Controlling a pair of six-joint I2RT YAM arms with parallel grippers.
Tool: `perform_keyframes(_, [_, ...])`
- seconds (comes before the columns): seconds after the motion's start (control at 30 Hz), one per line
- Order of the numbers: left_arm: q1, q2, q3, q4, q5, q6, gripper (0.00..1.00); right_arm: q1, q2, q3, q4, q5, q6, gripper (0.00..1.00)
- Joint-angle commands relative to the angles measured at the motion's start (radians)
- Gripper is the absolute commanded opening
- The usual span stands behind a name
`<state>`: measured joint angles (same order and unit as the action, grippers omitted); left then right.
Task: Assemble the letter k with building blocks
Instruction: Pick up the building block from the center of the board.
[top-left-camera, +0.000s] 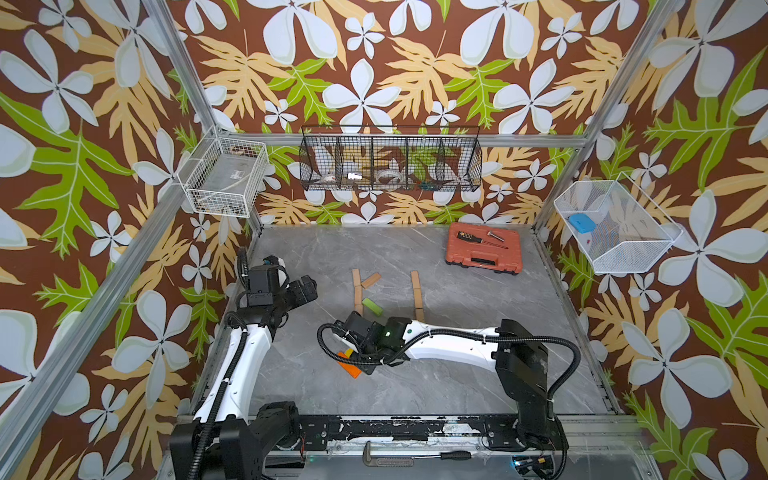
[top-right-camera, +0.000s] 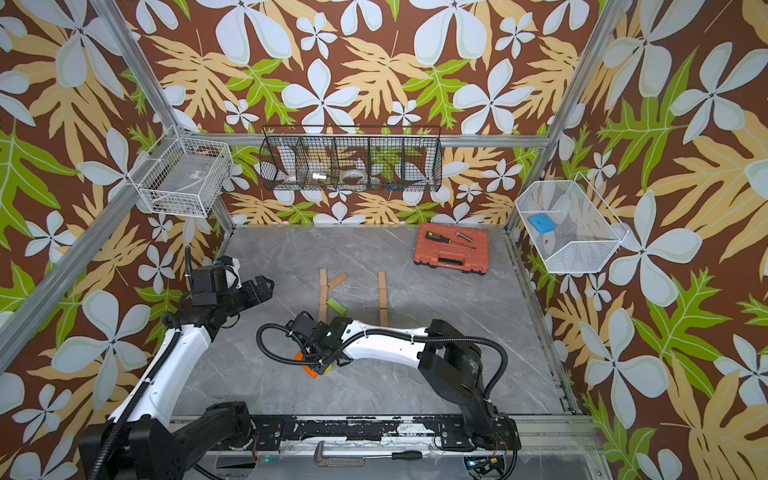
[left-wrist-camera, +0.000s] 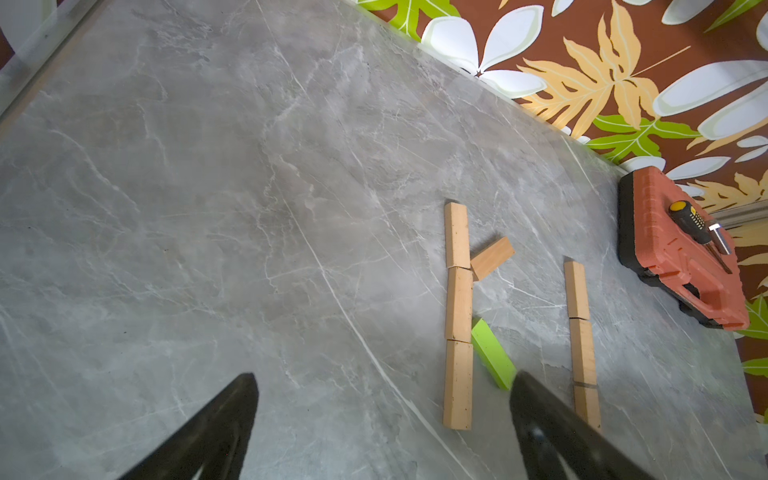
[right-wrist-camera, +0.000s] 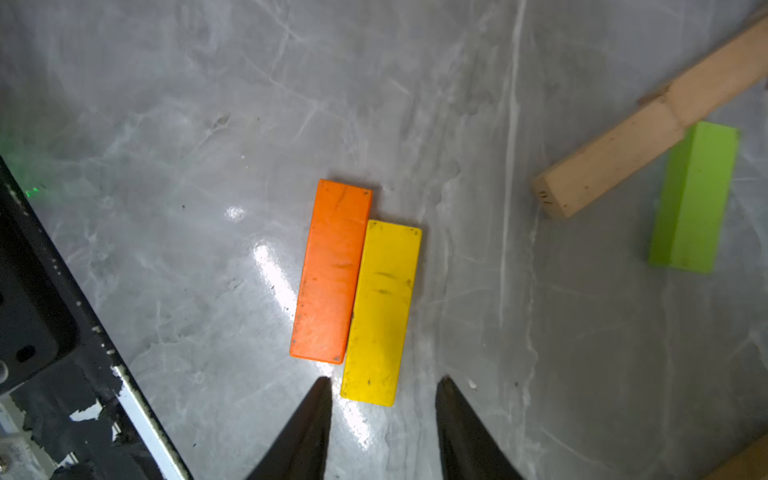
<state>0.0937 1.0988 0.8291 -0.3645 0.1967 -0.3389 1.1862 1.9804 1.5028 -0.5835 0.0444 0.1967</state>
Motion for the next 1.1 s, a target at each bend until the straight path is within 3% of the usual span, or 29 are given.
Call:
perform_keyframes(0.0, [0.001, 0.005, 0.002, 0.003, 0.020, 0.011, 0.96, -0.001, 0.018, 0.001, -0.016, -0.010, -0.003, 0.44])
perform_keyframes(1.07, [0.001, 0.012, 0.010, -0.004, 0.027, 0.029, 0.96, -0.002, 0.112, 0.009, 0.029, 0.012, 0.021, 0.42])
